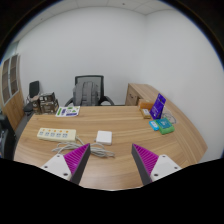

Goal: Unplug charger

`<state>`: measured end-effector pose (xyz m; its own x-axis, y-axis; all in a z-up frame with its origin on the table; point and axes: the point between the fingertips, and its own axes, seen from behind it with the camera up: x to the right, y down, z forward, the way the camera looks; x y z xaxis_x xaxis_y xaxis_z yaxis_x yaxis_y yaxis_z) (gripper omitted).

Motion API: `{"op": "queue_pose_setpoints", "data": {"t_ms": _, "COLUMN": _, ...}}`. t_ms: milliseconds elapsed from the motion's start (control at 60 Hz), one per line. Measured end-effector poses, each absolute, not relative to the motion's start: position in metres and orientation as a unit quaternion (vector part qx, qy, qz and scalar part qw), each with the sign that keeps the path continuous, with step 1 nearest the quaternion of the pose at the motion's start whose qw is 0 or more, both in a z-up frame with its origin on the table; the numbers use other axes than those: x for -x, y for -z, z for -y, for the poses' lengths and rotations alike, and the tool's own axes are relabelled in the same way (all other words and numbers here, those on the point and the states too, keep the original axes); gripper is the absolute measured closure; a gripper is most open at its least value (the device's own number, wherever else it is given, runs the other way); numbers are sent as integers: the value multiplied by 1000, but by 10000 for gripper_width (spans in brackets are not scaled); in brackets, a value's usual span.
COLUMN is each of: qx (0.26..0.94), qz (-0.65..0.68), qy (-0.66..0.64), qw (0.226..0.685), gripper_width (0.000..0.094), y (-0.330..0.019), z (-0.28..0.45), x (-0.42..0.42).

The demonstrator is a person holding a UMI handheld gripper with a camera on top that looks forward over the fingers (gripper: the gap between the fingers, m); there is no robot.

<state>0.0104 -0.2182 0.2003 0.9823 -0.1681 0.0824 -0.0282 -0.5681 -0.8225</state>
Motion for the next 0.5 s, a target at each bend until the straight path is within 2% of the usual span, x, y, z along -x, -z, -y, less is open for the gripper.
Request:
{"op": "queue_pose_setpoints", "data": {"t_ms": 250, "qx": 877, "qz": -48, "qy": 96, "qw": 468, "gripper_width": 75, "y": -230, "z": 299, "x": 30}}
{"op": "queue_pose_setpoints", "data": {"t_ms": 500, "qx": 872, "qz": -41, "qy": 100, "qw": 477, "gripper_width": 75, "y": -245, "z": 322, "x": 50}}
